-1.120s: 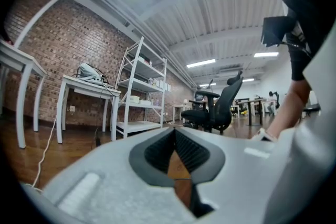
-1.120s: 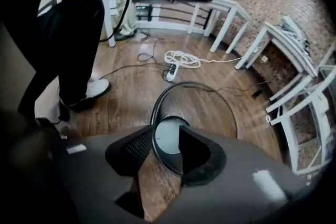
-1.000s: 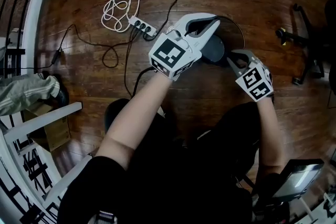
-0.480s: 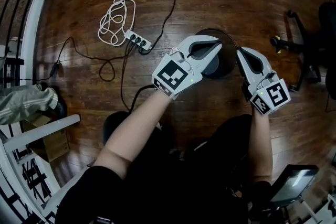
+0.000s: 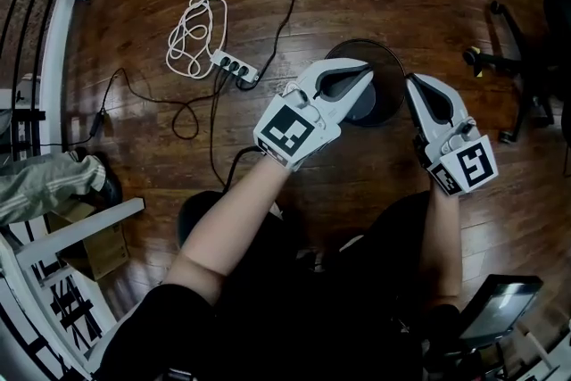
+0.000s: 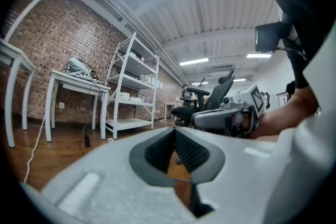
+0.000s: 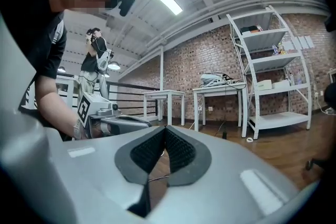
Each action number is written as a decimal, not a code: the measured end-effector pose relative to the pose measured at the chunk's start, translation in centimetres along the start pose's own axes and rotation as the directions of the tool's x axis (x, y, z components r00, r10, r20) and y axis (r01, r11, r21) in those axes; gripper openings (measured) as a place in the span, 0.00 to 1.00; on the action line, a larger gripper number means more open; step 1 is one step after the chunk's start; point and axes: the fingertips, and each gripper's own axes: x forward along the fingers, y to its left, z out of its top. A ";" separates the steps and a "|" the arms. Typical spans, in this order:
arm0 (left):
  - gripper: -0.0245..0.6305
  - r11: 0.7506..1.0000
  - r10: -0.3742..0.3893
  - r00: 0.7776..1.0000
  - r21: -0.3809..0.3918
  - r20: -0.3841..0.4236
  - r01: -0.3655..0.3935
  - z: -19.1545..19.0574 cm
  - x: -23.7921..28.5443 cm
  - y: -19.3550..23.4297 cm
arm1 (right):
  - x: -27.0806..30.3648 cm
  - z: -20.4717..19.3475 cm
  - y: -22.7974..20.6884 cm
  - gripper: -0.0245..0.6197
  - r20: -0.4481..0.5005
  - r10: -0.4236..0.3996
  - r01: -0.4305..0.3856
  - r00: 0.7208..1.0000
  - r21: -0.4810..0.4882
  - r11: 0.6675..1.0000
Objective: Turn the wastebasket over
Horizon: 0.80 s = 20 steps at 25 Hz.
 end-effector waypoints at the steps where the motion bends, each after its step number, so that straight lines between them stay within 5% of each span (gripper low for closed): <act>1: 0.04 1.000 -0.001 1.000 -0.003 0.002 0.001 0.2 0.0 -0.1 | -0.1 0.3 0.1 0.05 0.002 0.004 -0.004 1.000 -0.012 1.000; 20: 0.04 1.000 0.026 1.000 0.005 0.000 -0.026 1.7 -0.9 -0.5 | 0.6 0.8 1.7 0.05 0.011 0.112 -0.112 0.994 -0.041 0.993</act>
